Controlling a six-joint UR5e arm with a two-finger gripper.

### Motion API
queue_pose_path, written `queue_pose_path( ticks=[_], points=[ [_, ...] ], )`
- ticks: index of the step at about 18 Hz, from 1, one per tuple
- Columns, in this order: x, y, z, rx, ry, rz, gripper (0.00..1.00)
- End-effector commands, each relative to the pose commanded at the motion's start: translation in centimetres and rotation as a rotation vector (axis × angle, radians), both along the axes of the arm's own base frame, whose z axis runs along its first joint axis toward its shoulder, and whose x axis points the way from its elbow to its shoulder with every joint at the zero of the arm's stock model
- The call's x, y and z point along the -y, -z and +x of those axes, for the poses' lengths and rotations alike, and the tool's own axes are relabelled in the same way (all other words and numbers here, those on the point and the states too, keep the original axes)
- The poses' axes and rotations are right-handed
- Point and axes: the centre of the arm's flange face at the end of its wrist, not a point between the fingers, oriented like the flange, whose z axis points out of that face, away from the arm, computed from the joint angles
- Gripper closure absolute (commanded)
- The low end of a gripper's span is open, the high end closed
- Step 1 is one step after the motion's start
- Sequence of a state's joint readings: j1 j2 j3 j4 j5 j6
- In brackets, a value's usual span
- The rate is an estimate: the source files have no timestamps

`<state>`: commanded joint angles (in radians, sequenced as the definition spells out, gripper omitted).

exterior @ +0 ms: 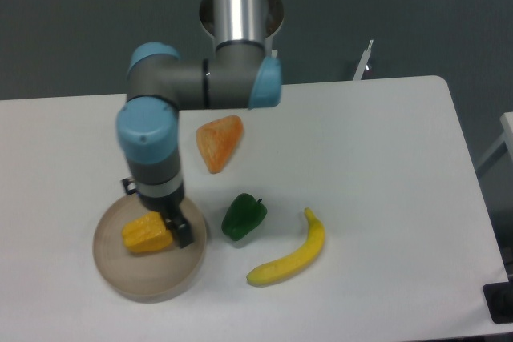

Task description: Place the yellow pepper on the plate

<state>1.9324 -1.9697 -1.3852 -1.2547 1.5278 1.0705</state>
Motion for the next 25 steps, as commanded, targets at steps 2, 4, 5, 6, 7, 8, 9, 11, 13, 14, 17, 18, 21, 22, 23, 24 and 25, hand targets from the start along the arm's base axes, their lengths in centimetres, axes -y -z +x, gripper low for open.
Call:
queue_pose_path(
  ticks=[2, 4, 5, 6, 7, 8, 9, 11, 13, 14, 17, 18, 21, 22, 23, 24, 25],
  points=[
    [1.3, -0.1, -5.1, -0.071, 0.034, -0.039, 0.00],
    [2.7, -0.1, -9.3, -0.088, 0.034, -0.060, 0.00],
    [3.5, 0.0, -11.5, -0.086, 0.019, -0.067, 0.00],
    [4.7, 0.1, -14.4, -0.085, 0.008, -0.071, 0.00],
    [5.3, 0.1, -15.7, -0.085, 0.016, -0.074, 0.00],
    [6.0, 0.1, -16.8, -0.086, 0.020, -0.076, 0.00],
    [6.7, 0.0, -18.3, -0.089, 0.025, -0.077, 0.00],
    [7.7, 0.7, -20.4, -0.083, 0.041, -0.087, 0.00],
    [8.6, 1.6, -22.0, -0.072, 0.083, -0.093, 0.00],
    [9.0, 1.9, -22.6, -0.068, 0.099, -0.104, 0.00],
    [10.2, 3.1, -23.0, -0.053, 0.104, -0.118, 0.00],
    [10.5, 2.9, -23.6, -0.053, 0.093, -0.114, 0.00],
    [10.6, 3.0, -23.8, -0.054, 0.091, -0.113, 0.00],
    [10.6, 3.0, -23.8, -0.054, 0.090, -0.113, 0.00],
    [10.6, 3.0, -23.8, -0.054, 0.090, -0.113, 0.00],
    [10.6, 3.0, -23.7, -0.054, 0.091, -0.115, 0.00],
    [10.6, 3.0, -23.7, -0.055, 0.091, -0.116, 0.00]
  ],
)
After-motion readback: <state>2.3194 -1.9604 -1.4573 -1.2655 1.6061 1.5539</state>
